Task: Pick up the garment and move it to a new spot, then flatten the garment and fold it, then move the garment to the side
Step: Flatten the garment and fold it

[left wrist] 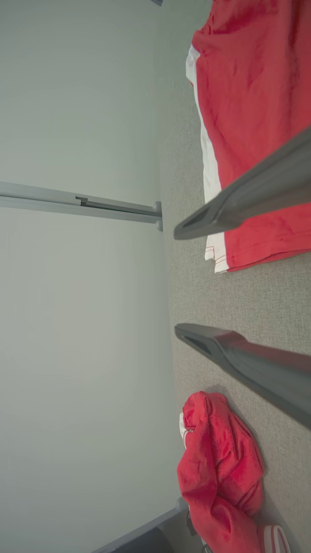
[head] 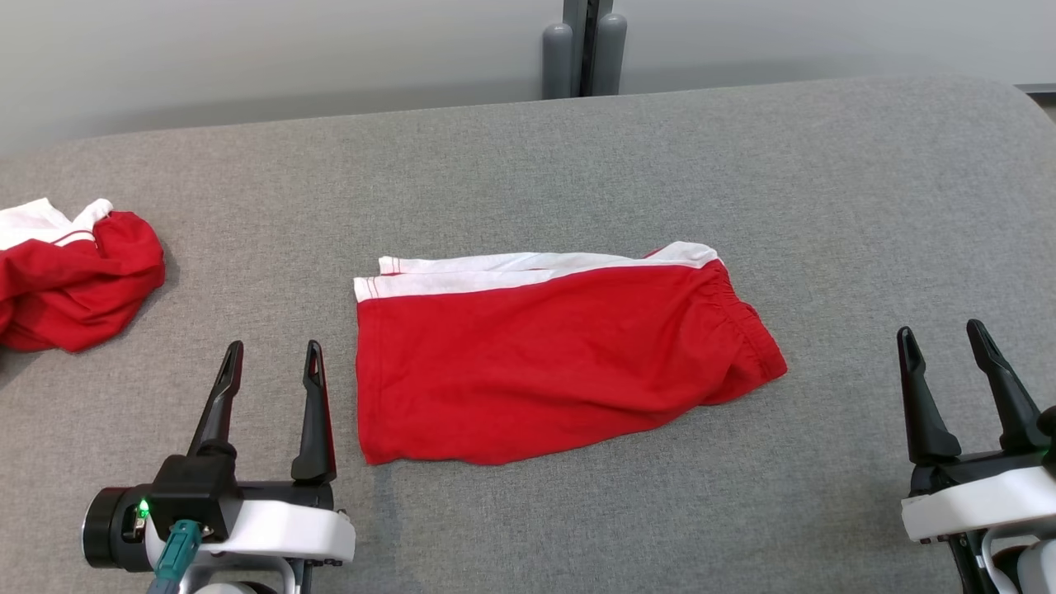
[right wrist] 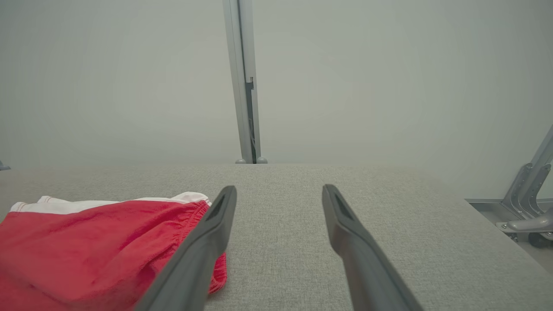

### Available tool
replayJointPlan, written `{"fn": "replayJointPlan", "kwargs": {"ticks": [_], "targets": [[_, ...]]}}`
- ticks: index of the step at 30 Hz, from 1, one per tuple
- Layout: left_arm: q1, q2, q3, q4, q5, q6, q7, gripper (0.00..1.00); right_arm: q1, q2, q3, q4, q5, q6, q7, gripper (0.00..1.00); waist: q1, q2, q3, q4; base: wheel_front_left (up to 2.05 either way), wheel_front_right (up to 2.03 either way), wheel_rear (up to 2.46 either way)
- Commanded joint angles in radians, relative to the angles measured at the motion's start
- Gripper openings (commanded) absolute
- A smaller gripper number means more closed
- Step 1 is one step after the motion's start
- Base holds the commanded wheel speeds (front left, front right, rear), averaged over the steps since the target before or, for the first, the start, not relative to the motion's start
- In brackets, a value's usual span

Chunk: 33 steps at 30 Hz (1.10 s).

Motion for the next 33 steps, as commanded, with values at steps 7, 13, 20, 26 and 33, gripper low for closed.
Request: {"fn": "replayJointPlan", "kwargs": {"ticks": [7, 13, 20, 26, 33], "targets": [[0.014, 0.013, 0.002, -0.023, -0.009, 0.011, 0.016, 1.00, 0.003, 0.000, -0.005, -0.007, 0.022, 0.000, -0.004, 1.00, 0.0000, 0.0000, 0.003, 0.002, 0.00, 0.00, 0.00], [0.005, 0.013, -0.004, -0.030, -0.008, 0.013, 0.022, 1.00, -0.004, -0.002, -0.010, -0.009, 0.032, 0.000, -0.004, 1.00, 0.0000, 0.0000, 0.012, 0.013, 0.00, 0.00, 0.00], [-0.039, 0.006, -0.018, -0.030, -0.007, 0.001, 0.012, 1.00, -0.074, -0.021, 0.059, 0.041, 0.049, 0.000, 0.005, 1.00, 0.0000, 0.0000, 0.057, 0.057, 0.00, 0.00, 0.00], [-0.077, -0.008, -0.035, -0.006, -0.006, -0.007, -0.005, 1.00, -0.173, -0.038, 0.160, 0.141, 0.078, 0.000, 0.039, 1.00, 0.0000, 0.0000, 0.095, 0.087, 0.00, 0.00, 0.00], [-0.118, -0.022, -0.046, 0.013, -0.009, -0.014, -0.028, 1.00, -0.267, -0.049, 0.240, 0.287, 0.115, 0.000, 0.073, 1.00, 0.0000, 0.0000, 0.125, 0.117, 0.00, 0.00, 0.00]]}}
